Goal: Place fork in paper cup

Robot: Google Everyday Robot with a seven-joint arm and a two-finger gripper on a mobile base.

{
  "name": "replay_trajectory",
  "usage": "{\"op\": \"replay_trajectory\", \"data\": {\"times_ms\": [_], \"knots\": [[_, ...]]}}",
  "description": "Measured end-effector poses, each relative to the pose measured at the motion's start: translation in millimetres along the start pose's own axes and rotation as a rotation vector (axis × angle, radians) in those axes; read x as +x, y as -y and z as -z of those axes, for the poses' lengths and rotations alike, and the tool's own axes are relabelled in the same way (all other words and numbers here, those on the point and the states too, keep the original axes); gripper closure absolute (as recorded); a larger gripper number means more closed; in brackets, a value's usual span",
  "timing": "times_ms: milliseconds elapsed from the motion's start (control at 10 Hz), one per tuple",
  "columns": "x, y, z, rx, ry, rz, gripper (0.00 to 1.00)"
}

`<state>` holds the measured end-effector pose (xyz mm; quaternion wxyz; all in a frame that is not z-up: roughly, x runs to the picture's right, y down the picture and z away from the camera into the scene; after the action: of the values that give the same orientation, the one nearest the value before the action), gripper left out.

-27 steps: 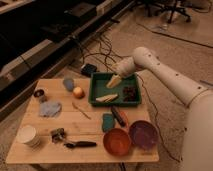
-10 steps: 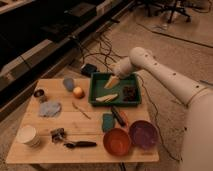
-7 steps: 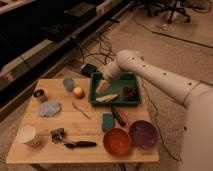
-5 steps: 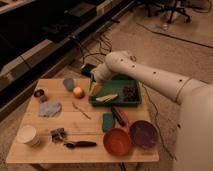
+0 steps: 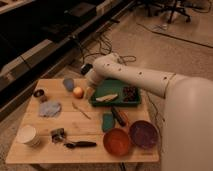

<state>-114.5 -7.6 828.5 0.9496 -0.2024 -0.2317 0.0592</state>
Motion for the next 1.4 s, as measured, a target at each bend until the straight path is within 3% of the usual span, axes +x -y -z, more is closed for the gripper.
{"op": "replay_trajectory", "data": {"times_ms": [600, 1400], "knots": [[-22.7, -36.0, -32.1, -0.059, -0.023, 0.059, 0.2], [-21.0, -35.6, -31.3, -0.059, -0.025, 0.057, 0.2]]}}
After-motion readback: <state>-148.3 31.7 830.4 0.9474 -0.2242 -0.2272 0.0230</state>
